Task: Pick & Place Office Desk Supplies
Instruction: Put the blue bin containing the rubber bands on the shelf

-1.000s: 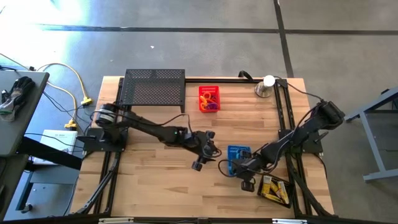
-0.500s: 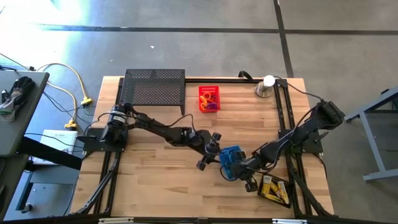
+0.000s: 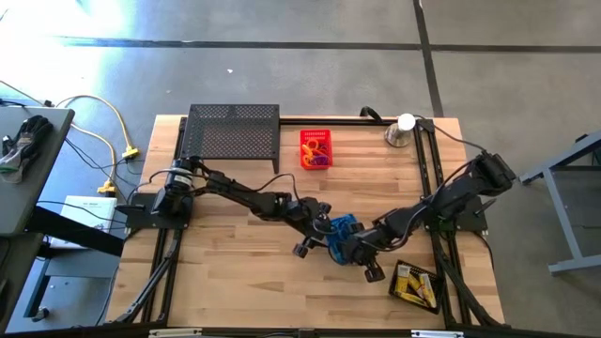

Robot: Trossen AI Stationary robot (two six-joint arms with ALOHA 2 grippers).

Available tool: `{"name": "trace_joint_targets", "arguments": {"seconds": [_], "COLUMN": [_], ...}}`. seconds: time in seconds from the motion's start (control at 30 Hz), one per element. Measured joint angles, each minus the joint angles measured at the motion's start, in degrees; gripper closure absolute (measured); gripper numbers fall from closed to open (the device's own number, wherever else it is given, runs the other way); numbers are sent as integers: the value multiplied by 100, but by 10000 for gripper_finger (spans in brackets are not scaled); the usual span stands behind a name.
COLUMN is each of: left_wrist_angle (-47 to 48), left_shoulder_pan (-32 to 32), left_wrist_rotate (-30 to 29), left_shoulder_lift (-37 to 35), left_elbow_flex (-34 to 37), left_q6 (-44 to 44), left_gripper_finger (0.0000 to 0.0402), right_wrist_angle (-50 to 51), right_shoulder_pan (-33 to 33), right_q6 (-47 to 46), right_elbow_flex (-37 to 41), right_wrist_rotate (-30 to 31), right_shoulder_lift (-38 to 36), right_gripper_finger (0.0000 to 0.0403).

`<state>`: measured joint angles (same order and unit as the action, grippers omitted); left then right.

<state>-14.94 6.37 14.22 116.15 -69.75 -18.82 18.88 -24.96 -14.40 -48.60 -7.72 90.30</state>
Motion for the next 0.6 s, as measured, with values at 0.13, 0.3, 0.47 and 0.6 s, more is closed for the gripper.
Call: {"name": "trace_joint_targets", "arguments": {"seconds": [0.13, 0.3, 0.47, 0.6], "left_wrist_angle": [94, 102, 112, 140], "left_shoulder_pan": [0, 0, -69, -70], "left_wrist_rotate": [2, 1, 2, 4], "left_shoulder_lift": [-8, -8, -8, -8], "left_elbow_flex": [0, 0, 0, 0], "left_q6": [-38, -157, -216, -237], "left_gripper_finger": [222, 224, 256, 294], "right_wrist_angle": [-67, -84, -113, -99], "right_shoulder_pan": [38, 34, 10, -19], "right_q6": [48, 43, -59, -95], "right_elbow_flex": [-2, -2, -2, -2], "right_wrist_rotate": [-62, -78, 4, 53], "right_shoulder_lift": [141, 205, 205, 205], "right_gripper_finger": [400, 400, 399, 391]}}
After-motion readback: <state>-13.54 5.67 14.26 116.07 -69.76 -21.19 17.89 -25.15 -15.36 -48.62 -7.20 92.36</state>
